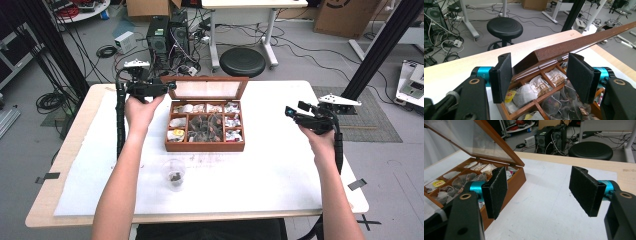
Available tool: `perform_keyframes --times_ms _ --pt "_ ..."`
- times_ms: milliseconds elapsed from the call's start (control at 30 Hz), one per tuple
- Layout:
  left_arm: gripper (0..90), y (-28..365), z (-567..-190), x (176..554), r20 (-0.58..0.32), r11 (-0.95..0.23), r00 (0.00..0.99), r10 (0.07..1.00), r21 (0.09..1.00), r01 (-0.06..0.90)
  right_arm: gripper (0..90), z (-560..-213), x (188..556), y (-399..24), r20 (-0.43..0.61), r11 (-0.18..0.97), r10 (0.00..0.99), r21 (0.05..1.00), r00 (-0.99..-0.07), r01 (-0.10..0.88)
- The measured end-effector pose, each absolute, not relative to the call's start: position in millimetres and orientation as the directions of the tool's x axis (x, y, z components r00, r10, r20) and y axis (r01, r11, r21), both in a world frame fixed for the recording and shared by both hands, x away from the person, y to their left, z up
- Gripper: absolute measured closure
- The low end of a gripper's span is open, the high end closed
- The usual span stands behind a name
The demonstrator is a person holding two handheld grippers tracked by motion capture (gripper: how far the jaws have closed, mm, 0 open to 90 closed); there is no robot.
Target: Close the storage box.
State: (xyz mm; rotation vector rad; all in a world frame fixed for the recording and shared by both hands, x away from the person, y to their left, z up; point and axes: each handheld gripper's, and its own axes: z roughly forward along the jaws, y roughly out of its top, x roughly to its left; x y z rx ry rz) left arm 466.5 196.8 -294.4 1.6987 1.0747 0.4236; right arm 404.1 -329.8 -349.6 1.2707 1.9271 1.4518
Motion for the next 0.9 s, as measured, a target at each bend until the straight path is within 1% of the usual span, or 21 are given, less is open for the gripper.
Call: perform_keyframes --times_ms 100,233,433,767,900 --pt "37.5 196.9 -296.3 463.7 -0.232 -0.048 0.530 0.816 0.886 0.461 31.5 -349.6 403.8 -330.3 0.191 0.040 0.846 0.908 -0.497 0.417" --pt "37.5 197.4 -299.3 459.1 -0.236 -0.041 0.532 0.813 0.889 0.456 31.5 -350.6 404.0 -330.6 0.192 0.039 0.847 0.907 -0.495 0.419" --pt "37.5 200.2 -306.2 452.4 -0.273 -0.016 0.536 0.799 0.881 0.473 31.5 -351.3 404.1 -328.9 0.188 0.044 0.851 0.906 -0.491 0.422" --pt "36.7 202.3 -316.4 439.9 -0.307 -0.007 0.539 0.784 0.864 0.503 31.5 -352.2 404.2 -328.3 0.182 0.050 0.852 0.905 -0.491 0.422" --pt "36.5 206.2 -323.3 436.0 -0.347 0.014 0.544 0.764 0.852 0.523 31.5 -352.8 404.4 -326.8 0.182 0.051 0.853 0.904 -0.489 0.425"
